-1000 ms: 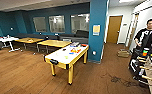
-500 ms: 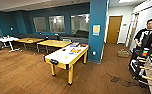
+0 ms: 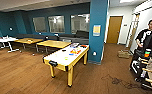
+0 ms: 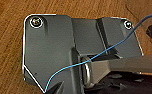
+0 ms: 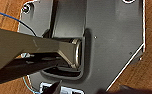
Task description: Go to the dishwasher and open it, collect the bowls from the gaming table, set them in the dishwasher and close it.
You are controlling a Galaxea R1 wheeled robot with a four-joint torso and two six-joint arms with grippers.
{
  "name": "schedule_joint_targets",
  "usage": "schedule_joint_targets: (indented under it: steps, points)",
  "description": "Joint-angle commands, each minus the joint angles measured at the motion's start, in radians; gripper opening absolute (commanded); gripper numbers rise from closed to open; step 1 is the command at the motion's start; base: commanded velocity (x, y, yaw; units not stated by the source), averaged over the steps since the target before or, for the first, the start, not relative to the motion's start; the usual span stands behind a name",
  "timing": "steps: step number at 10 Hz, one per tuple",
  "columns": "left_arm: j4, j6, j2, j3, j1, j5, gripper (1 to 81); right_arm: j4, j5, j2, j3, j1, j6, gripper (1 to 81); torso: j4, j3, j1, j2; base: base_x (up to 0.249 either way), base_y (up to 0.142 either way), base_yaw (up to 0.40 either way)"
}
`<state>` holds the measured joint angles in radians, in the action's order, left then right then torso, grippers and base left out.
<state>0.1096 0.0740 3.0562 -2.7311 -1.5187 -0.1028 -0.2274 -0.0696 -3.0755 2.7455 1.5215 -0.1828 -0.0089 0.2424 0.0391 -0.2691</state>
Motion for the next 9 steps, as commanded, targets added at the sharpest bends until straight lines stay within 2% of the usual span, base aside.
schedule_joint_targets:
  steps: [1, 9]
  points:
    - [0.012, -0.008, 0.001, 0.002, 0.044, 0.048, 81.1, 0.011, -0.052, -0.004, -0.003, -0.048, 0.003, 81.1, 0.000, 0.000, 0.000, 0.000, 0.115, 0.000, 0.000]
    - [0.009, -0.008, -0.002, 0.002, 0.044, 0.046, 81.1, 0.010, -0.050, -0.005, -0.004, -0.049, 0.003, 81.1, 0.000, 0.000, 0.000, 0.000, 0.121, 0.000, 0.000]
